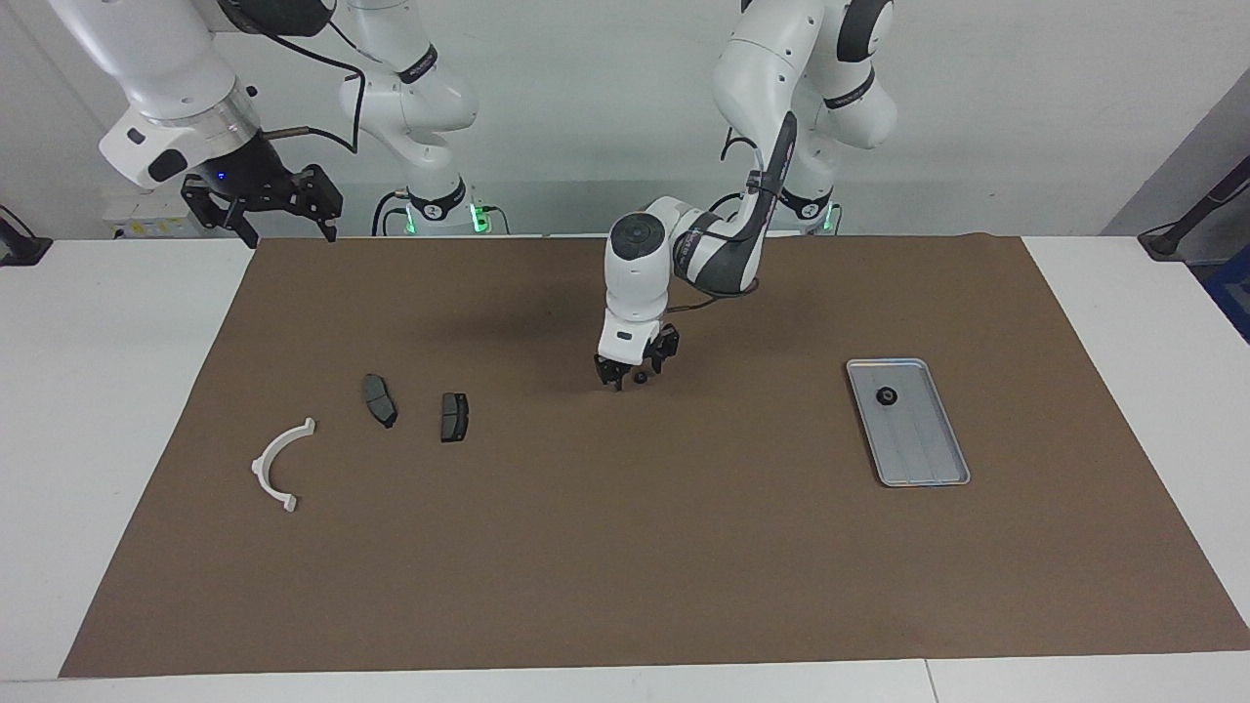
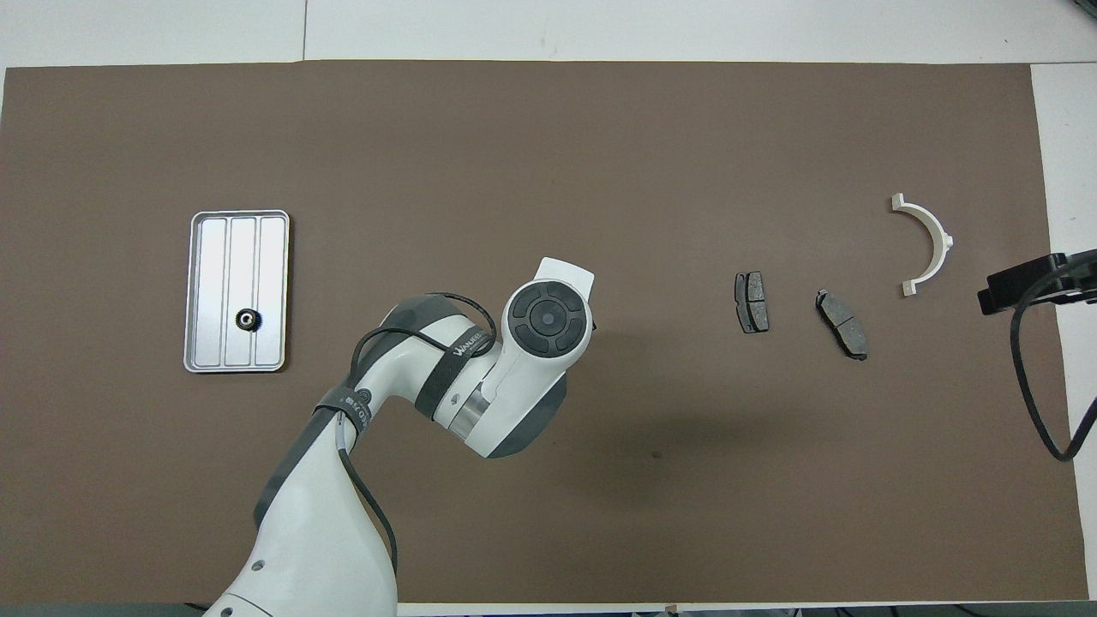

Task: Pick bearing gear from pile to tray
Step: 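Grasp the second bearing with the left gripper while the right gripper retracts, then carry the second bearing over the tray with the left gripper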

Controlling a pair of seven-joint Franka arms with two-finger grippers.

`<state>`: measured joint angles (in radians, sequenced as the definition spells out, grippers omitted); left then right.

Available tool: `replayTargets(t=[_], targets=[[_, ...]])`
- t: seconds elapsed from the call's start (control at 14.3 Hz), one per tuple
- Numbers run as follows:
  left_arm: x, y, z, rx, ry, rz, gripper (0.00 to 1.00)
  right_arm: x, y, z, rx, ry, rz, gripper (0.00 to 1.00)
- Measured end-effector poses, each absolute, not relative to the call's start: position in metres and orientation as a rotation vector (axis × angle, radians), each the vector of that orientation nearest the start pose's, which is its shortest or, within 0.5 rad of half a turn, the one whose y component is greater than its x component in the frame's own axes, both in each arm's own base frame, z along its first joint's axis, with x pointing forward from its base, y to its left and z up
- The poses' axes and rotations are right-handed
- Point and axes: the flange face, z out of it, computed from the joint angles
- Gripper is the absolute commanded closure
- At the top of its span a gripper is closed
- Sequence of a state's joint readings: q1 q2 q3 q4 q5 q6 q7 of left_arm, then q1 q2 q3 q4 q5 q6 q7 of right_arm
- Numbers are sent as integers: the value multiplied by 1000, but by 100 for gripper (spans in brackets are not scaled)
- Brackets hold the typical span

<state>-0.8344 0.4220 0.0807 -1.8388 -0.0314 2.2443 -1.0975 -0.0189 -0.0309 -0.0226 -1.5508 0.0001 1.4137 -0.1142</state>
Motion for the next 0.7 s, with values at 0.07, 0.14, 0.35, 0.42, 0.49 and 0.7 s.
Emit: replayTargets(t=[0.07, 0.14, 0.35, 0.42, 0.49, 0.7], targets=[[463, -441, 299, -3074, -554, 4, 24, 528, -22, 638, -3126, -114, 166, 0], [463, -441, 298, -3074, -554, 4, 29, 528, -22, 638, -3126, -113, 165, 0], [462, -440, 297, -3071, -554, 7, 41, 528, -22, 639, -3127, -113, 162, 0], [462, -439, 296, -3069, -554, 9, 47, 528, -22, 639, -3127, -112, 158, 0], [462, -439, 295, -3068, -554, 11, 50, 528, -22, 640, -3127, -112, 154, 0], [461, -439, 294, -3066, -554, 13, 52, 528, -24, 642, -3128, -107, 145, 0]])
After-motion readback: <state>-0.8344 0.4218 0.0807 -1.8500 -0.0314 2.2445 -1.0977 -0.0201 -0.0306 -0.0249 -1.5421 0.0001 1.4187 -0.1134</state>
